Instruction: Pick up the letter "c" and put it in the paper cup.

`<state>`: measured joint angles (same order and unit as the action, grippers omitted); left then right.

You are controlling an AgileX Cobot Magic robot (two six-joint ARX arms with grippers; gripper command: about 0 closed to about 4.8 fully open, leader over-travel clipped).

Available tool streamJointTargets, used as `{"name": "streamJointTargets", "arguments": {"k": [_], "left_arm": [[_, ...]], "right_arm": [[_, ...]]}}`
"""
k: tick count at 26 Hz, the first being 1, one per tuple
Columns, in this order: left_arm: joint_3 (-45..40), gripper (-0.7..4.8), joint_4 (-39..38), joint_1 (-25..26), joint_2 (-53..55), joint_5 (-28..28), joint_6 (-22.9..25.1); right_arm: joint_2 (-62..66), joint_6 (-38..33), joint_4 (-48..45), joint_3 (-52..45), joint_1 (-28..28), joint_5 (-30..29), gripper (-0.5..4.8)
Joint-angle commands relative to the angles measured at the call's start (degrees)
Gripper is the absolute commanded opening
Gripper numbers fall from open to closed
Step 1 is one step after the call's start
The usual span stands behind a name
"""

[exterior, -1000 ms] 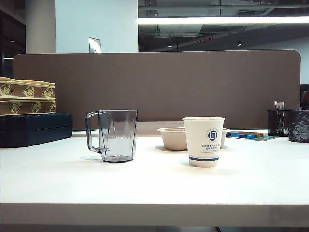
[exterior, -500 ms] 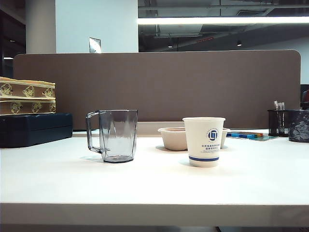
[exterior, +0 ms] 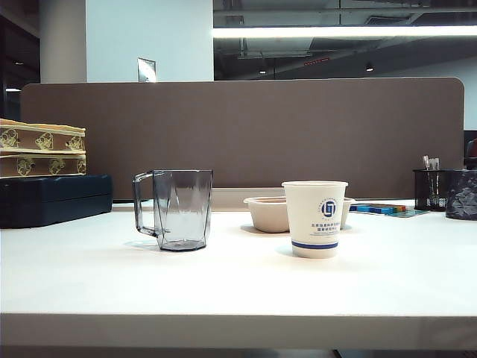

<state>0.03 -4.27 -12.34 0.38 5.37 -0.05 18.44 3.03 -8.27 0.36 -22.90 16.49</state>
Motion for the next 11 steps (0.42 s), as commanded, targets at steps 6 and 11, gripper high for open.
{"name": "streamJointTargets", "arguments": {"k": [6,11], "left_arm": [[0.26,-0.05,-0.35,-0.02,0.00,-0.63,-3.39],[0.26,-0.05,-0.35,-0.02,0.00,-0.63,-3.39]], "right_arm": [[-0.04,0.00,-0.57,-0.39,-0.07,0.11,0.00],[-0.04,0.00,-0.57,-0.39,-0.07,0.09,-0.01]]}}
